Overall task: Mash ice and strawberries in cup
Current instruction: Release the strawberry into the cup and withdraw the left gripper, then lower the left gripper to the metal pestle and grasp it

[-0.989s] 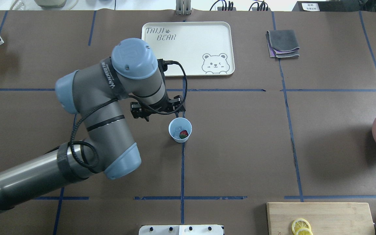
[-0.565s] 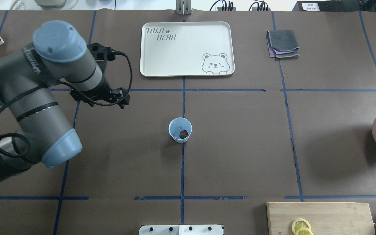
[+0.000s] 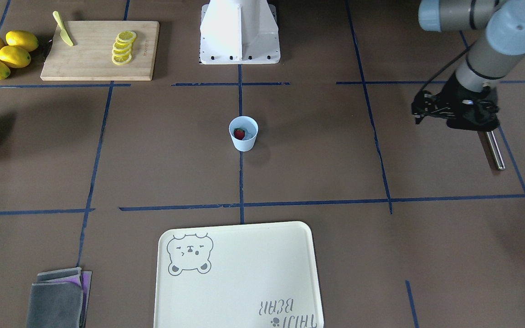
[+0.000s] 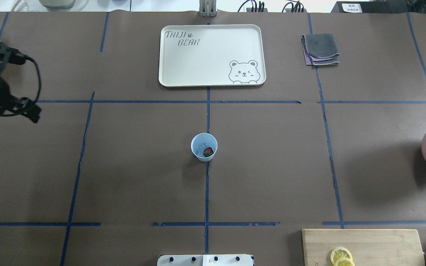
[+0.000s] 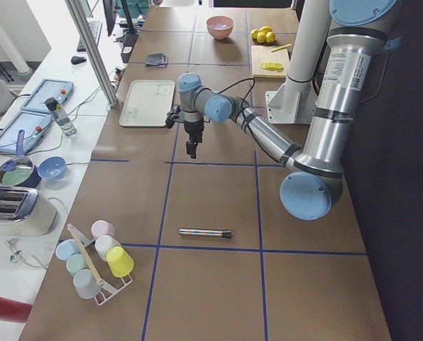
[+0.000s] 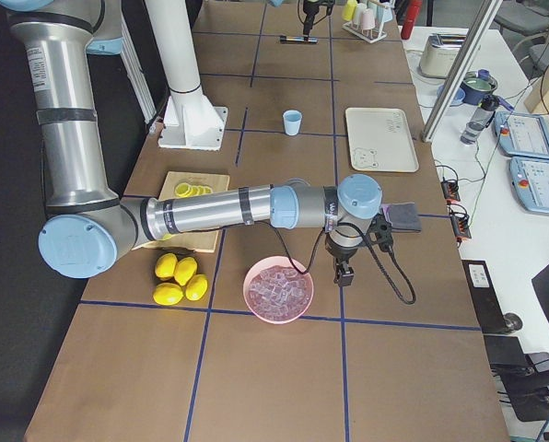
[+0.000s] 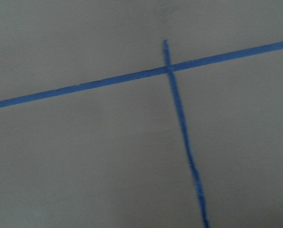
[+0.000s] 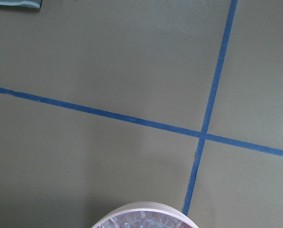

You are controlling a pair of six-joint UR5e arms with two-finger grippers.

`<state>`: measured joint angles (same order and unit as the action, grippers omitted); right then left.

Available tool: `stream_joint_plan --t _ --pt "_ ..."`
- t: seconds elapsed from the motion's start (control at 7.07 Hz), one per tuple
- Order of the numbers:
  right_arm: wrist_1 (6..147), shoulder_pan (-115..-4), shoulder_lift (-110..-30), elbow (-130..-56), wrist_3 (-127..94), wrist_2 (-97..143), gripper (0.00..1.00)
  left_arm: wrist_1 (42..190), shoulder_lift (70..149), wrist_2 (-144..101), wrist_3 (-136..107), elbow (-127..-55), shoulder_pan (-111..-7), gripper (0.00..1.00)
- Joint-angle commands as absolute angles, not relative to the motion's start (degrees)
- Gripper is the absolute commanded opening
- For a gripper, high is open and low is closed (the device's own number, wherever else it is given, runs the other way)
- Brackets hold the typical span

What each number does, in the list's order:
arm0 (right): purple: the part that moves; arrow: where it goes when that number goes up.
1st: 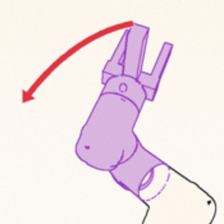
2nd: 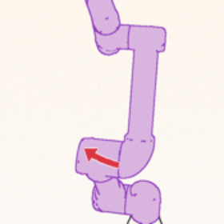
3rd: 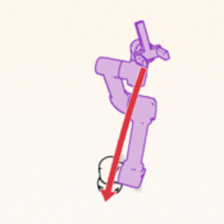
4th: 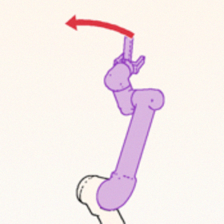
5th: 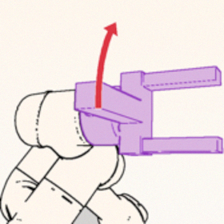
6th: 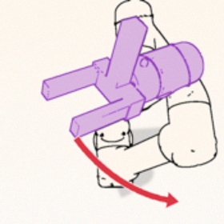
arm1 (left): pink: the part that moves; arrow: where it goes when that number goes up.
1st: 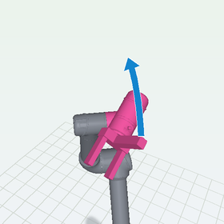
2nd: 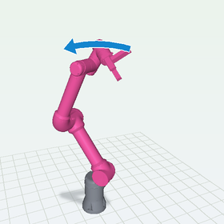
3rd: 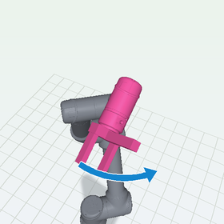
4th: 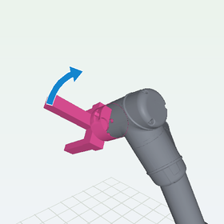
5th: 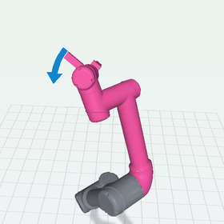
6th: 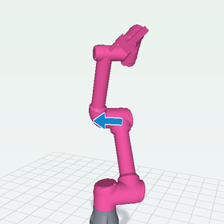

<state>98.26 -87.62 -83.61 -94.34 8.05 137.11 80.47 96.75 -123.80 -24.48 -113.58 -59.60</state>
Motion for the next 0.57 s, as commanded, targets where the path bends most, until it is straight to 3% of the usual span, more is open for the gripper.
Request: stream_joint_plan --t 0.0,0.42 --pt "97.22 -88.15 -86.11 -92.73 7.91 136.49 1.0 80.68 89.32 -126.73 -13.13 -112.33 -69.14 1.0" --pt "88.42 -90.96 -89.91 -91.58 3.89 136.93 1.0 86.52 86.68 -126.91 -11.34 -107.07 -70.57 1.0"
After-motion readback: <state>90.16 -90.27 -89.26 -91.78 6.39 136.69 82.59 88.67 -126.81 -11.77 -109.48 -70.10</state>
